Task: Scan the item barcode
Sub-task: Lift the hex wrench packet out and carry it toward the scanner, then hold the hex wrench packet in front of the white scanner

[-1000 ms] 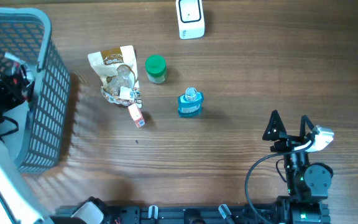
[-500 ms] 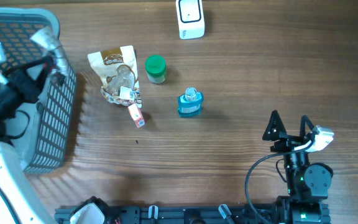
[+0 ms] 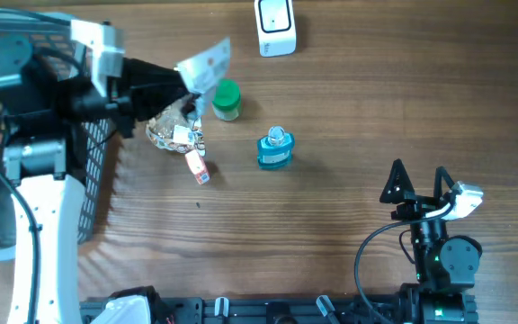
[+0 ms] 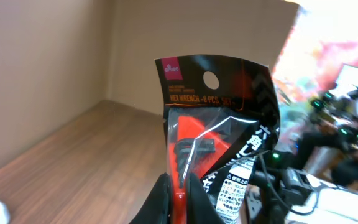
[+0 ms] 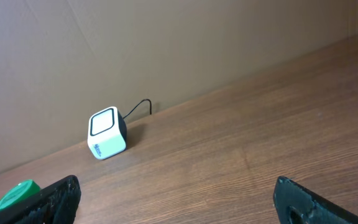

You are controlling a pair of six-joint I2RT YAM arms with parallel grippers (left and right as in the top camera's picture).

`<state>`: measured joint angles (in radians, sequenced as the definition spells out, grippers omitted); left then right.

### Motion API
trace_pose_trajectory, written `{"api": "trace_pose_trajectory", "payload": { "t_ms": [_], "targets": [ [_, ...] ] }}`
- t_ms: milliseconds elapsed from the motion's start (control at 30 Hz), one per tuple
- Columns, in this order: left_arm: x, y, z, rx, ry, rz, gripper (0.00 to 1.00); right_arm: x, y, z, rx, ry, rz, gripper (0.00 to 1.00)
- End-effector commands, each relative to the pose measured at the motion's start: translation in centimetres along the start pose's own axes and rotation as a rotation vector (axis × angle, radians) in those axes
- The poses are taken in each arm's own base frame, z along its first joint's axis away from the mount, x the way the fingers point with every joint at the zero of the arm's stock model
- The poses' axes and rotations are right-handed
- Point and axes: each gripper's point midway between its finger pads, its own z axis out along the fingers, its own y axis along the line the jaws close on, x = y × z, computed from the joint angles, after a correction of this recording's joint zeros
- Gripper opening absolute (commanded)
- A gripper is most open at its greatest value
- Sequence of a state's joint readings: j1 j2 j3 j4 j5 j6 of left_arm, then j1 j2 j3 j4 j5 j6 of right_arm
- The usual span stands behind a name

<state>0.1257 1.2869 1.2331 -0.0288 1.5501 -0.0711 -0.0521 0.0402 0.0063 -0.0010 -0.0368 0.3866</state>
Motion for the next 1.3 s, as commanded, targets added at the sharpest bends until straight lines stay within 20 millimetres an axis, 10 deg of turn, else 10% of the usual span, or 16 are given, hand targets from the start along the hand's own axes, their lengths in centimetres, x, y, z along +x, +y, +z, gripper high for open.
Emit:
{"api": "trace_pose_trajectory", "payload": {
  "t_ms": [0, 167, 300, 600, 1067, 1167, 1267],
  "targets": [
    [-0.4, -0.8, 1.3, 0.051, 0.013, -0.099, 0.04, -0.1, 0.1, 0.0, -0.006, -0.003, -0.017, 1.0],
    [-1.0, 3.4, 1.7, -0.124, -0.09, -0.83, 0.04, 0.0, 0.1, 0.0, -0.006, -0.003, -0.017, 1.0],
    [-0.4, 4.3, 1.9, -0.102, -0.095, -1.073, 0.04, -0.1, 0.1, 0.0, -0.006, -0.003, -0.017, 1.0],
    [-5.4, -0.8, 4.2, 0.06, -0.093, -0.524, 0.04, 0.0, 0.1, 0.0, -0.006, -0.003, -0.017, 1.0],
    [-6.5, -2.4, 5.3, 0.104, -0.117, -0.469, 0.04, -0.1, 0.1, 0.0, -0.006, -0.003, -0.017, 1.0],
    [-6.5, -1.2, 5.4, 0.069, -0.149, -0.441, 0.04, -0.1, 0.1, 0.0, -0.006, -0.003, -0.017, 1.0],
    [-3.7, 5.7, 5.5, -0.198, -0.222, -0.561, 0.04, -0.1, 0.1, 0.0, -0.006, -0.003, -0.017, 1.0]
  ]
}}
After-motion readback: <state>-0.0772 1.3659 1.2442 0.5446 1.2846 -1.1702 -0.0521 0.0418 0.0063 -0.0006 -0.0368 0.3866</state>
